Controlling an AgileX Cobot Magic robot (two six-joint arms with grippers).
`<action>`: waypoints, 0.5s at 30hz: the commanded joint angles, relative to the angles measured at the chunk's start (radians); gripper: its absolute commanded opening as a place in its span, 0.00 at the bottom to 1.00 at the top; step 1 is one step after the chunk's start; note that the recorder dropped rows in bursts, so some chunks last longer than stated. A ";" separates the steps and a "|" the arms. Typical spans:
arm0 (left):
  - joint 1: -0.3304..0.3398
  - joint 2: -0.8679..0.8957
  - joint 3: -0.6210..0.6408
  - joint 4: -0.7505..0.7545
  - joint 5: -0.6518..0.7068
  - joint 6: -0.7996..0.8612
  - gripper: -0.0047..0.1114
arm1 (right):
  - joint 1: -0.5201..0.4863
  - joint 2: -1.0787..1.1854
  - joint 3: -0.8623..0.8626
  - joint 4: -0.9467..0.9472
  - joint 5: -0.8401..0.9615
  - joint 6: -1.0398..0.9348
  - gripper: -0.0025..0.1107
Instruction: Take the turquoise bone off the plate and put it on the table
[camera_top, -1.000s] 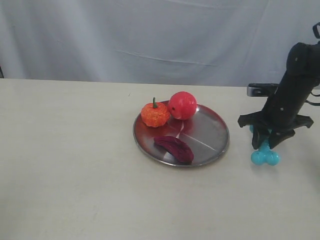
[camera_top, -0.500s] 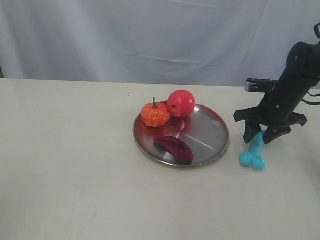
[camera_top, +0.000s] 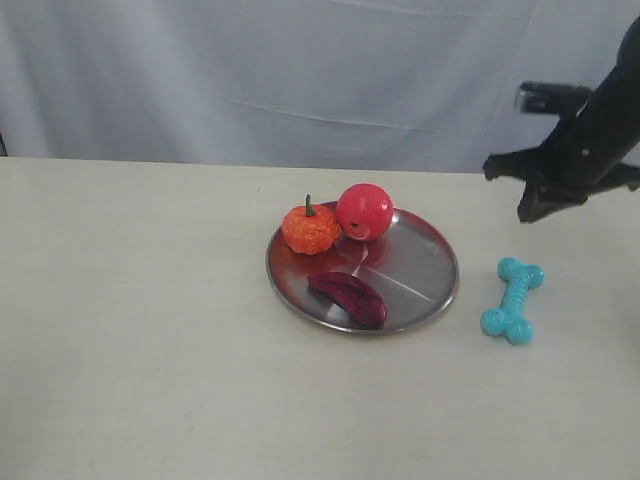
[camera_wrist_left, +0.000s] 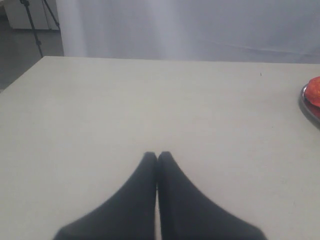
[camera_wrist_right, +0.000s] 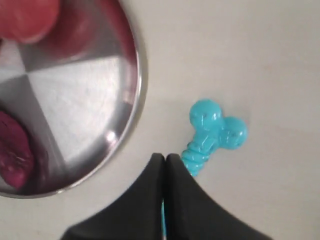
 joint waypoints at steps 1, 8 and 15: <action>-0.008 -0.001 0.003 -0.001 -0.005 -0.004 0.04 | -0.005 -0.190 0.003 -0.011 -0.046 0.000 0.02; -0.008 -0.001 0.003 -0.001 -0.005 -0.004 0.04 | 0.031 -0.510 0.102 -0.152 -0.183 0.047 0.02; -0.008 -0.001 0.003 -0.001 -0.005 -0.004 0.04 | 0.111 -0.914 0.391 -0.283 -0.521 0.200 0.02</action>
